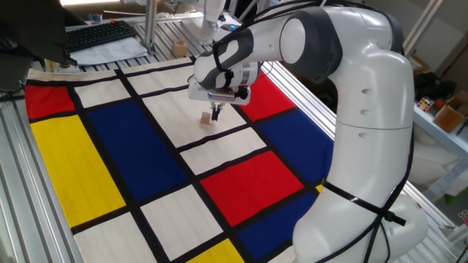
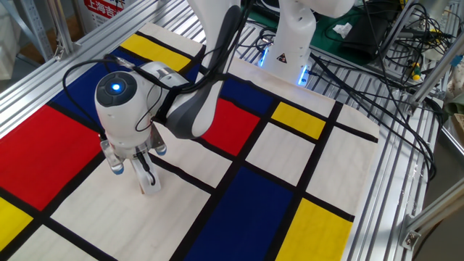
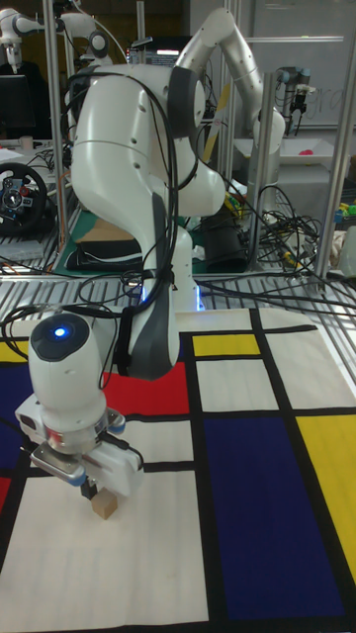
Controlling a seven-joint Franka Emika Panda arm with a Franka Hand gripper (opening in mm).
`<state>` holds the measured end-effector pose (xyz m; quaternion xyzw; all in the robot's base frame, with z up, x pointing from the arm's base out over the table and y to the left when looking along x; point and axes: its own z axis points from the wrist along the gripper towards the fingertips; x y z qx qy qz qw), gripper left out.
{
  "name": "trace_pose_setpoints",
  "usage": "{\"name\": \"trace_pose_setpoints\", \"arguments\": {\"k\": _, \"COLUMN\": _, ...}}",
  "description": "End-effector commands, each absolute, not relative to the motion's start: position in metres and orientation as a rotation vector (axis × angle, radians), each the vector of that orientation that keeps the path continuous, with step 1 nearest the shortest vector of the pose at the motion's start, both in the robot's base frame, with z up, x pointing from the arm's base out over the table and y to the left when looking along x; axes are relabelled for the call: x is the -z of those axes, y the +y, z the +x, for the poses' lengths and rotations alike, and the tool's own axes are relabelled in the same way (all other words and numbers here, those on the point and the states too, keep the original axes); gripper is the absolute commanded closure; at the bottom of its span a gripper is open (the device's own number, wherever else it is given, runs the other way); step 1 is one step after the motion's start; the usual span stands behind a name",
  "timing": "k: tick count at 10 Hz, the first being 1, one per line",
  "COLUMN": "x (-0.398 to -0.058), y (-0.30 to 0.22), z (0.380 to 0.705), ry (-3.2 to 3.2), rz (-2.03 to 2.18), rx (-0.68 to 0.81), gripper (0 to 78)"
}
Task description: Approach and touch the side of the small block
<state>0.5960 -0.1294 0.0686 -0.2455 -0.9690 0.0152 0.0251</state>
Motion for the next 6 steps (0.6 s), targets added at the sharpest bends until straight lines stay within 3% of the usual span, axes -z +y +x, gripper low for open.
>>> {"name": "trace_pose_setpoints", "arguments": {"k": 1, "x": -0.0666, "y": -0.1283, "z": 0.5962, "ry": -2.999, "rz": -0.763, "rx": -0.045, "gripper": 77.6}}
{"name": "trace_pose_setpoints", "arguments": {"k": 6, "x": -0.0660, "y": -0.1279, "z": 0.5961, "ry": -3.003, "rz": -0.776, "rx": -0.023, "gripper": 77.6}}
